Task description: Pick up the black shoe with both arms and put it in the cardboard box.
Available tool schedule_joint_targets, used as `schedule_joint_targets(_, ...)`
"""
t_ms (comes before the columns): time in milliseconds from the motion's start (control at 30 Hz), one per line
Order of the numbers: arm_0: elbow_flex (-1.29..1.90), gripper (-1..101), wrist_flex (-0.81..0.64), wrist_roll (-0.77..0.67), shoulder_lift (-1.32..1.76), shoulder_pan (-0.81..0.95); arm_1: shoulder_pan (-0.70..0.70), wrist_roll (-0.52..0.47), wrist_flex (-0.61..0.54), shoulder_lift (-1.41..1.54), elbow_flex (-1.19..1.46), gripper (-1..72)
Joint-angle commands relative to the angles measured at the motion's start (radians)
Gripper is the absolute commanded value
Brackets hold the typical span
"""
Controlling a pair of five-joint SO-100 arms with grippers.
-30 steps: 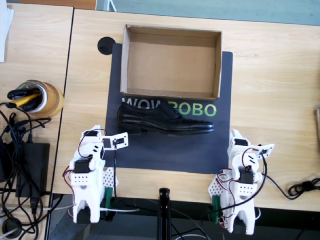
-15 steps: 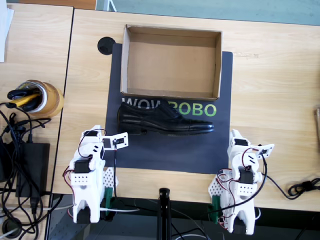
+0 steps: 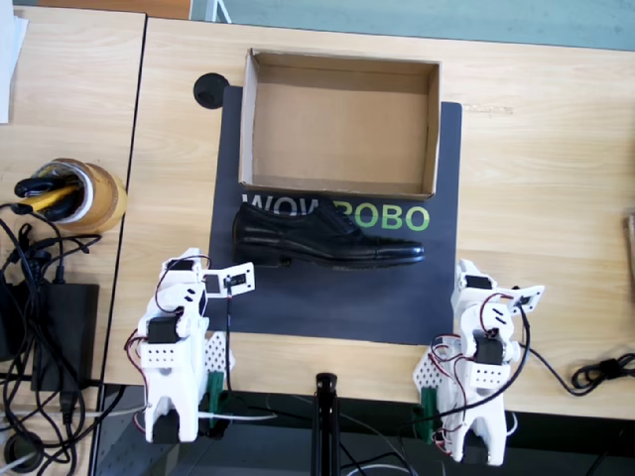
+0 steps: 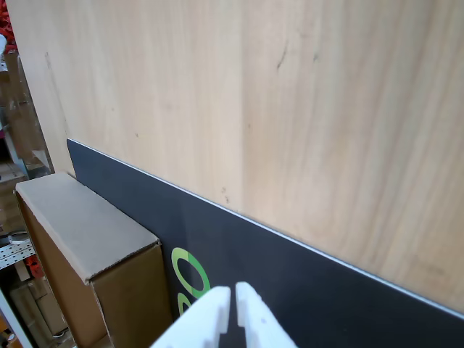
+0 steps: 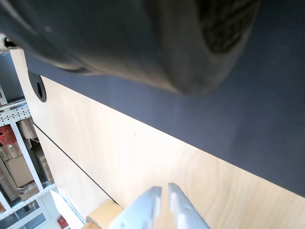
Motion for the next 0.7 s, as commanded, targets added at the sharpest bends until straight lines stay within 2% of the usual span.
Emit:
schedule_joint_targets(0, -0.002, 0, -0.009, 0.021, 0.017, -0.009, -0.002, -0.006, -0.008, 0.048, 0.012, -0.1)
schedule_joint_targets(167, -0.002, 0, -0.009, 0.015, 0.017, -0.012, -0.005, -0.009, -0.009, 0.048, 0.012, -0.1)
schedule_joint_targets(333, -0.005, 0, -0.002, -0.052, 0.017, -0.035, 0.017, -0.014, -0.026, 0.048, 0.003, -0.1)
schedule_joint_targets(667, -0.106, 0, 0.051, -0.08, 0.017, 0.014, 0.017, -0.061, 0.0, -0.066, -0.164, -0.2)
